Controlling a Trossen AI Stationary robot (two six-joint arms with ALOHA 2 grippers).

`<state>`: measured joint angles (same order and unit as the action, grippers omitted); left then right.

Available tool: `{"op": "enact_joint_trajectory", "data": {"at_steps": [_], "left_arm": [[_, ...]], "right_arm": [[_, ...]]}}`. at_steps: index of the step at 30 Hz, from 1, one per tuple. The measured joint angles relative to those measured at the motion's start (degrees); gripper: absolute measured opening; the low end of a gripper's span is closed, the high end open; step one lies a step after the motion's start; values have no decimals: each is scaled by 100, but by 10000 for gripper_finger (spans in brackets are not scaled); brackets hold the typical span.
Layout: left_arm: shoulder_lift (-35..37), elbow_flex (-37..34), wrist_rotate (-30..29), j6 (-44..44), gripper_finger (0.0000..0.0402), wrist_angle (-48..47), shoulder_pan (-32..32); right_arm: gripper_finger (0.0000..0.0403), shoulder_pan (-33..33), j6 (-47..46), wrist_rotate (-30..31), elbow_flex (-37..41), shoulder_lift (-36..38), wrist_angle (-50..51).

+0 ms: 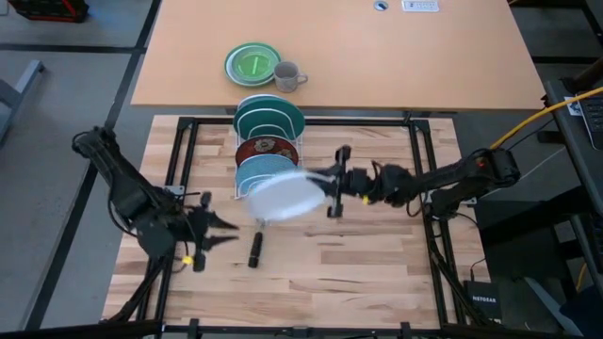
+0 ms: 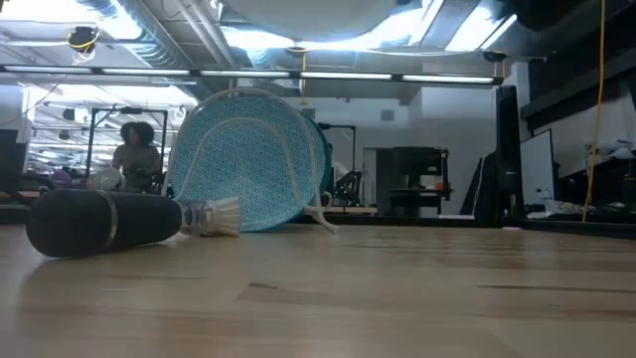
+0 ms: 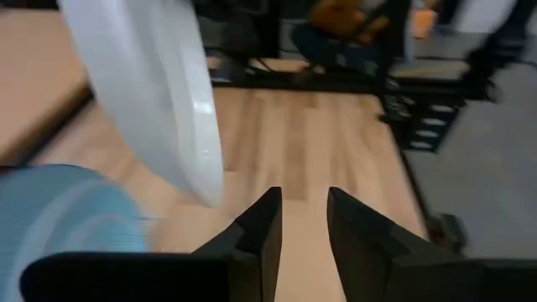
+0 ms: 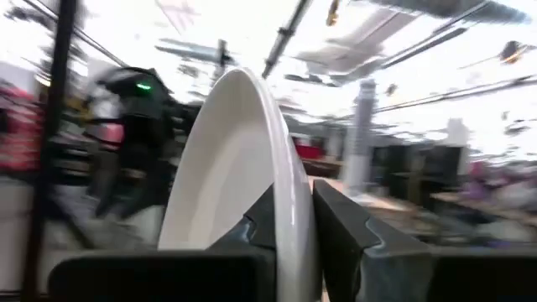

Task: Sort dishes
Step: Put the white plate into the white dish rack

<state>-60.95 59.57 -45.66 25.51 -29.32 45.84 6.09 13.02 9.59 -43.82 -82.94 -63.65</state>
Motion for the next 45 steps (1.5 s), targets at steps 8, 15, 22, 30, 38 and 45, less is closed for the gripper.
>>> {"op": "enact_joint_trajectory", "data": {"at_steps": [8, 15, 22, 30, 38, 45], "left_arm": [[619, 0, -790, -328, 86, -880, -230], [980, 0, -1372, -545, 86, -1314, -617], [1133, 0, -1460, -885, 86, -1386, -974], [1134, 0, -1472, -972, 86, -1483, -1365], [1145, 0, -1511, -905, 86, -1828, -1703], [1148, 0, -1511, -958, 86, -1832, -1944]], "right_arm": [[50, -1289, 715, -524, -1411, 46, 2565], [48, -2341, 971, -1519, -2590, 18, 3495], [48, -2980, 1393, -1779, -2910, -244, 3769], [48, -3296, 1827, -2011, -2906, -1020, 3456], [48, -3433, 1908, -2233, -2906, -1561, 3153], [48, -3414, 2027, -2310, -2904, -2156, 3153]]}}
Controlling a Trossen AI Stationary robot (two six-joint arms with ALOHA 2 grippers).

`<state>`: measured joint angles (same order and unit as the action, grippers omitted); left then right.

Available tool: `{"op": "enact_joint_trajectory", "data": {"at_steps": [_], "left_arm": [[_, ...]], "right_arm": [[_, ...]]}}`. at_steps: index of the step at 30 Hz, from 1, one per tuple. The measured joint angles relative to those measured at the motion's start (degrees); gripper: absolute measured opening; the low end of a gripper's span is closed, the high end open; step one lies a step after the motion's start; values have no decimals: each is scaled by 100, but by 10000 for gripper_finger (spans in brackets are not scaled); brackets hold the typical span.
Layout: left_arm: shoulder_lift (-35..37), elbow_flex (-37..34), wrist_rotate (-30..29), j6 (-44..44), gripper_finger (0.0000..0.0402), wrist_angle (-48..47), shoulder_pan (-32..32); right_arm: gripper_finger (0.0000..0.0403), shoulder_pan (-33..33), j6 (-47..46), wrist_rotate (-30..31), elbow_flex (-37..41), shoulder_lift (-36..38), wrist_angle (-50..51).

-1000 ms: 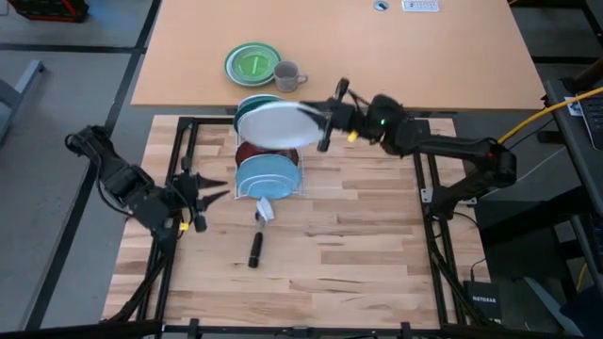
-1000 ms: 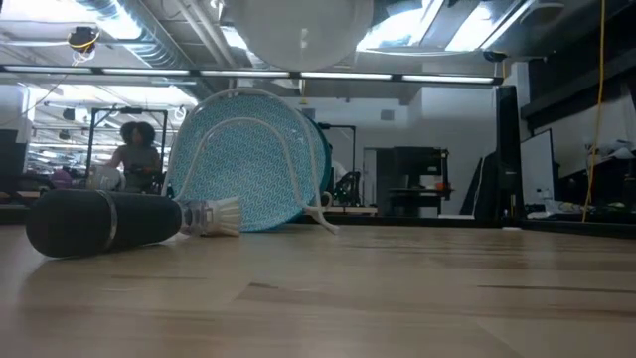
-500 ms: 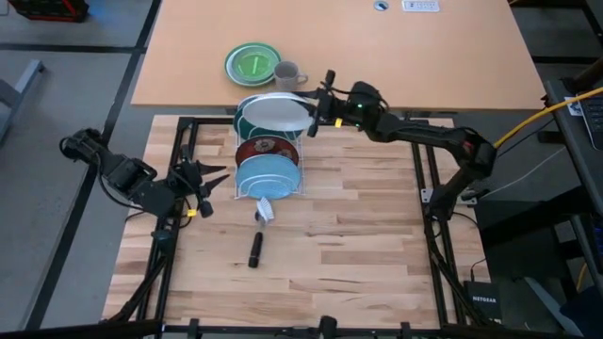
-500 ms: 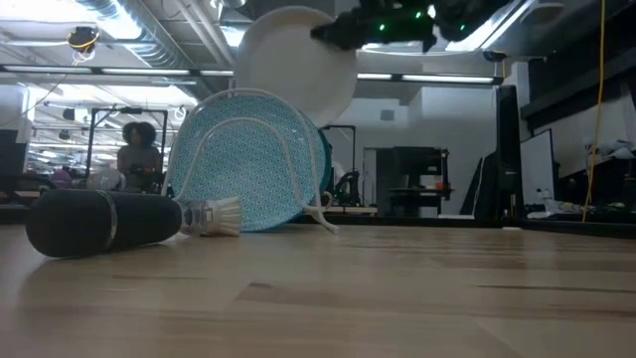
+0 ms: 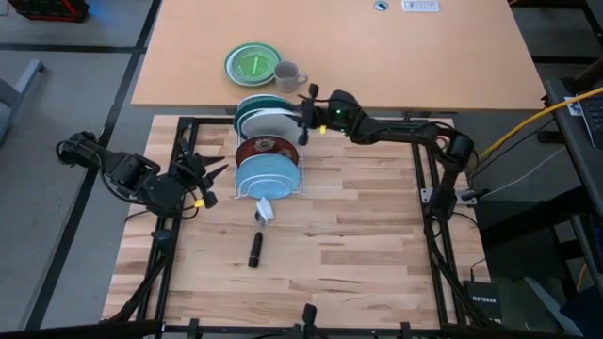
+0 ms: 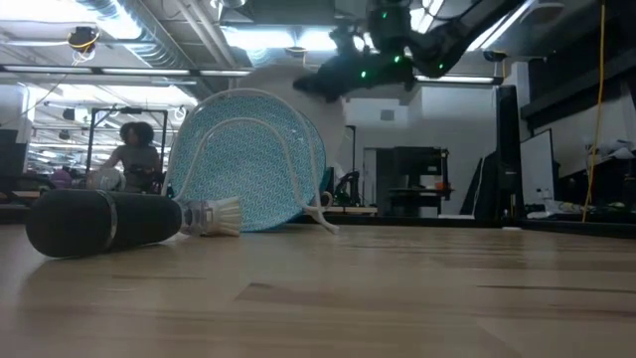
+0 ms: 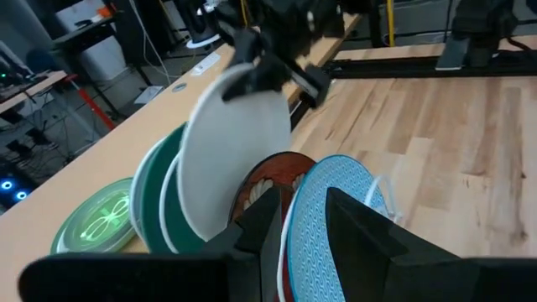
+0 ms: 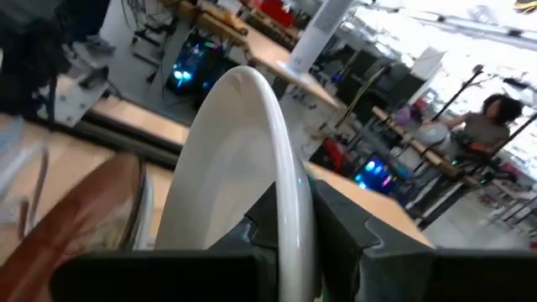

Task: Sort dishes
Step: Put the white plate into the white dish rack

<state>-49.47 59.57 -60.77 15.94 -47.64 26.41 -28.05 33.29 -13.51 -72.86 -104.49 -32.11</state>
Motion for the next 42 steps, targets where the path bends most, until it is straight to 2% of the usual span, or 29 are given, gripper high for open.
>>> {"op": "enact_joint_trajectory", "data": {"at_steps": [11, 20, 42], "left_arm": [[0, 0, 3, 10, 86, -30, -307], [0, 0, 7, 12, 86, -28, -401], [0, -2, 11, 73, 86, -146, -401]], "right_arm": [[48, -4, -203, -238, -2, -747, -149], [51, -4, -353, -372, -10, -893, -152], [132, -6, -333, -349, -5, -893, -201]]}}
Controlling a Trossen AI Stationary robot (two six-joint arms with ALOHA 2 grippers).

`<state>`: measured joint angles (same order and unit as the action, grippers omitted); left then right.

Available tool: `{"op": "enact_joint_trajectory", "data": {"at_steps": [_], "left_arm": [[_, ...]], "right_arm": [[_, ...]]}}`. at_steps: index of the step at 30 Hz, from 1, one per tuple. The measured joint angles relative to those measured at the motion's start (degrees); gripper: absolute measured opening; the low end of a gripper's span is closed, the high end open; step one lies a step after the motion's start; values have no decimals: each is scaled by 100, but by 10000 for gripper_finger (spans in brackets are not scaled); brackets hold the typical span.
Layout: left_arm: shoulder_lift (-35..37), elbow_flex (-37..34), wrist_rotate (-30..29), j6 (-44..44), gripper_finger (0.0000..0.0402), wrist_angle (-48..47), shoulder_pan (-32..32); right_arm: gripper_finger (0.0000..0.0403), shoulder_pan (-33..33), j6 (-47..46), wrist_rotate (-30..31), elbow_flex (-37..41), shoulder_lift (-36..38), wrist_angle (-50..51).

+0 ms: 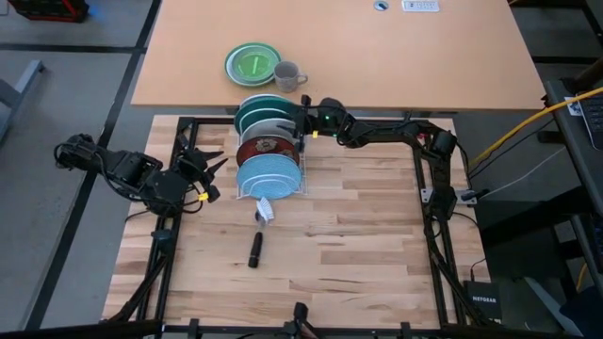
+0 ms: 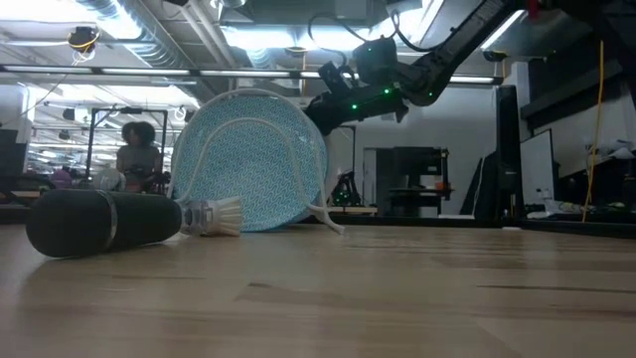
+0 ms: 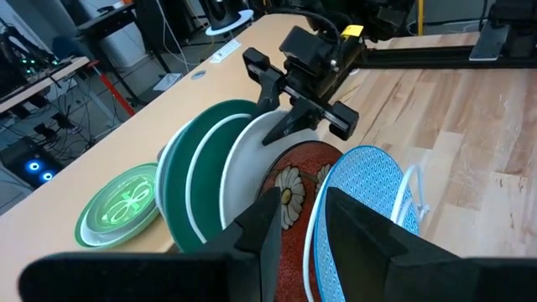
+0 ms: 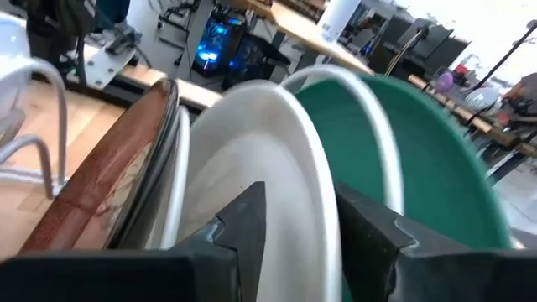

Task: Sort dishes
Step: Put the white plate into the white dish rack, then return to home position

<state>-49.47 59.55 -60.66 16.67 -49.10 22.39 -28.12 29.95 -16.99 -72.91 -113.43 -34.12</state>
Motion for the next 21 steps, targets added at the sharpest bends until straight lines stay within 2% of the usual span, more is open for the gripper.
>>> {"op": "enact_joint_trajectory", "data": {"at_steps": [6, 21], "left_arm": [[0, 0, 0, -13, 86, 0, 0], [20, -2, 0, -229, 86, -2, 0]], "right_arm": [[140, 1, -13, -6, 0, 0, -351], [141, -2, -12, 2, 4, 13, -351]]}}
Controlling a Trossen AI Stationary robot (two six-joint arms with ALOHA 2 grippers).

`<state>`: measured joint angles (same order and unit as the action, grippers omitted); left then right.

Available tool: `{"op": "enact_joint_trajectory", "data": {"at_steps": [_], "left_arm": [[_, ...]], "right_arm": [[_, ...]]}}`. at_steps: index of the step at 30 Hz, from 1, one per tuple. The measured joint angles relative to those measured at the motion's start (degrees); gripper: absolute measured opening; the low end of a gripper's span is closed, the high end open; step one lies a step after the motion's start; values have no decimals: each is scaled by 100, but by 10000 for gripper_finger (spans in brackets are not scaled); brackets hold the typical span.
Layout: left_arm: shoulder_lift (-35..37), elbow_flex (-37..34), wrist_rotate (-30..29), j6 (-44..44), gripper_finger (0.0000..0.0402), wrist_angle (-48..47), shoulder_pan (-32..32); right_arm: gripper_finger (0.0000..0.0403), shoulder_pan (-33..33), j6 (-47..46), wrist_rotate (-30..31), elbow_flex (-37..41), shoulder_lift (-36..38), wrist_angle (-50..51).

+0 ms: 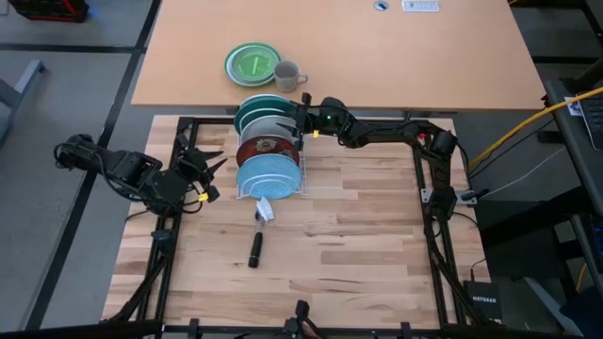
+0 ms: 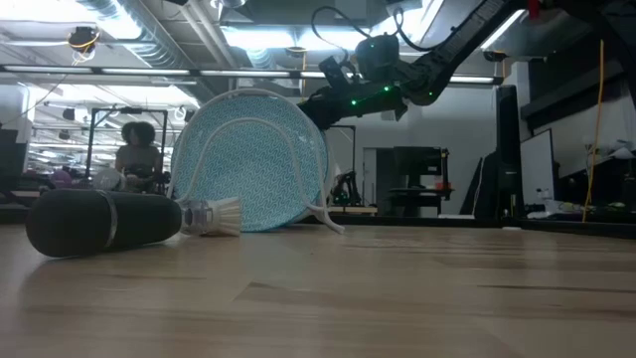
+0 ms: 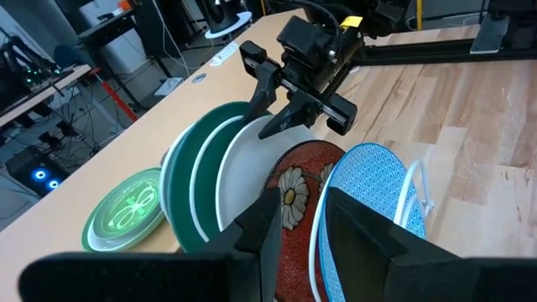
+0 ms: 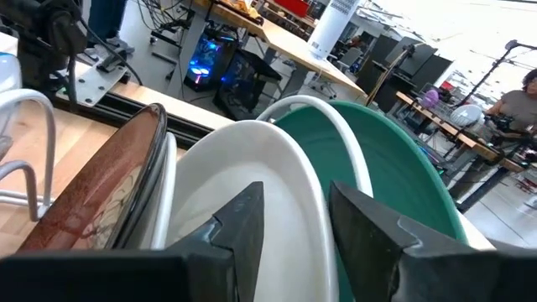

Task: Sort dishes
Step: Return to home position

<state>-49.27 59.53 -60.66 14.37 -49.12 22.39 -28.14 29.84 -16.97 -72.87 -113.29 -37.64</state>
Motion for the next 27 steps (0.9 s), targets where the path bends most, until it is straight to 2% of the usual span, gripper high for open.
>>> {"op": "enact_joint_trajectory", "data": {"at_steps": [10, 15, 19, 23, 27], "left_arm": [[356, 0, -15, -282, 86, 10, -11], [638, 0, -15, -316, 86, 9, -11], [954, 0, -15, -527, 86, 9, -11], [1360, 0, -17, -804, 86, 5, -11], [1811, 0, -8, -1036, 86, -18, -11]], "right_arm": [[141, 4, 1, 175, -493, 59, 329], [140, 0, -2, 20, -902, 59, 731], [140, 0, -2, -423, -1359, 59, 1101], [140, -2, -4, -919, -2052, 65, 1902], [140, -13, 34, -956, -3035, 65, 3543]]}}
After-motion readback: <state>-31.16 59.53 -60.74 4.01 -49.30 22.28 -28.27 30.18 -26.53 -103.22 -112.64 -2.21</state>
